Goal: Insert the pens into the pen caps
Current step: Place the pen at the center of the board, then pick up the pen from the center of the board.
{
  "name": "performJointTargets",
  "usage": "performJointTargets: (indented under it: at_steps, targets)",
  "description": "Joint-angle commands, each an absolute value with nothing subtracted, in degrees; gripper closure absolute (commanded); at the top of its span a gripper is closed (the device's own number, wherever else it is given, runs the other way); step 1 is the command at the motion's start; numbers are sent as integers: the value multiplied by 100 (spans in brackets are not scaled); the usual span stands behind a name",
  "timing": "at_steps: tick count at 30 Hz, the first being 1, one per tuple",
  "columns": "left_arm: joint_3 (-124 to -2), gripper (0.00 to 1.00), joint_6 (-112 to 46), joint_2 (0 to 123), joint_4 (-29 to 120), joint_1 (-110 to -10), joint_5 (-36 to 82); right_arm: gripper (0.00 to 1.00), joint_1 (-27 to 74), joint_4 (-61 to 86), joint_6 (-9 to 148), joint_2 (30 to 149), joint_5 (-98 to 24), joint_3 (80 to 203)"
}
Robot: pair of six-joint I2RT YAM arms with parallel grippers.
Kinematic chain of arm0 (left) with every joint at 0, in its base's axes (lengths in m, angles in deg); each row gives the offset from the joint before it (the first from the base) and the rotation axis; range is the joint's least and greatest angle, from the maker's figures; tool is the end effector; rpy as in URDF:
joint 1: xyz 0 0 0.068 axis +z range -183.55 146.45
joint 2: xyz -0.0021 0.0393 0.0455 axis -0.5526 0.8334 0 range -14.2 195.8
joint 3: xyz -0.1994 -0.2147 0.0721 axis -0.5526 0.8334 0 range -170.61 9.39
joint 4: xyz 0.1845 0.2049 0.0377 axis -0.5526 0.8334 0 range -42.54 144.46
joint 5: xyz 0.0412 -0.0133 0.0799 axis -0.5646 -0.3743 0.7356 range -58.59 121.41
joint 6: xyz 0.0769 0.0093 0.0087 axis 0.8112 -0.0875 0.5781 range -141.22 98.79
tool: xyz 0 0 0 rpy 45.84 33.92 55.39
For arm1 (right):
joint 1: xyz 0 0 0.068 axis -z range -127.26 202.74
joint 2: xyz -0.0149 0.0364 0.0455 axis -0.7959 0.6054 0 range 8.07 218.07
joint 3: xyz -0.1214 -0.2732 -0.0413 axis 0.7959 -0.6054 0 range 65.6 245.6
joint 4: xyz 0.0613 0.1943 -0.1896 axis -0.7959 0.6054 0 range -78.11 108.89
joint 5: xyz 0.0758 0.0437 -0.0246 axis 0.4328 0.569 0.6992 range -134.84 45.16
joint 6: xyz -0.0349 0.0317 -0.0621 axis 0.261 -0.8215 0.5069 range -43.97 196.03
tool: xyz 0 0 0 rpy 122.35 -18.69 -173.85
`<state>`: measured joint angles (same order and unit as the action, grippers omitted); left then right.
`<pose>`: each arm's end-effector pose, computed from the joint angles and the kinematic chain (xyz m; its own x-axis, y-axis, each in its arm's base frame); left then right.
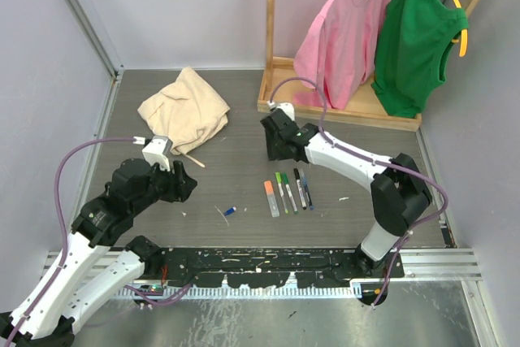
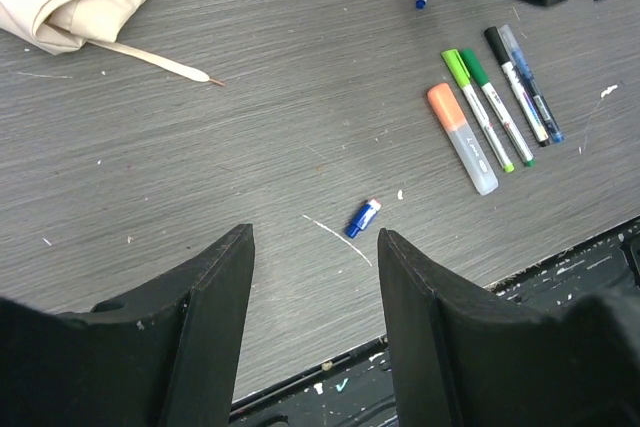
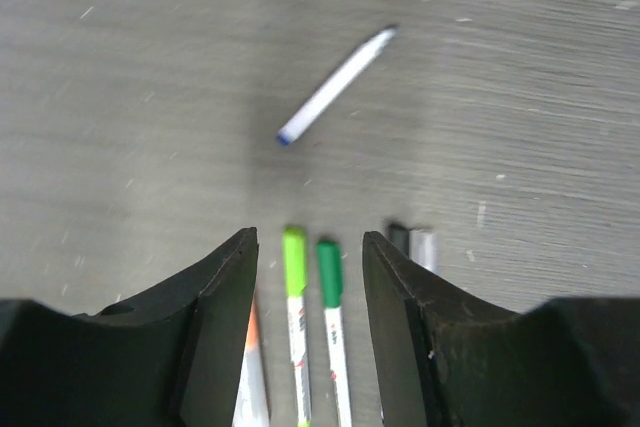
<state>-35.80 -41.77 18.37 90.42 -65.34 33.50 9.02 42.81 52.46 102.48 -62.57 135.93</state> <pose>0.1178 -0.0701 0.3166 -0.5776 -0.0549 -0.8144 0.3172 0.9043 -0.2859 0.2928 0.2521 0.2414 -0.7553 -0.1953 -0.6256 -0.2509 0.9680 0.0008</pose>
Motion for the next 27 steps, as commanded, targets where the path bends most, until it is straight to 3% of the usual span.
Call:
performJointTargets:
  at_steps: [1,9,27]
  targets:
    - [-3690,46,-4167,1729,8941,-6511,3321,47,1064,4177,3933,10493,-7288,13990]
    - [-3645,46,-4187,1665,8922,-6510,3326,43,1188,4906,3294,11730,-7567,15082]
    - [-3605,46,-4205,1566,8878,-6510,3309,47,1705,4399,3394,12517,-6965,15155]
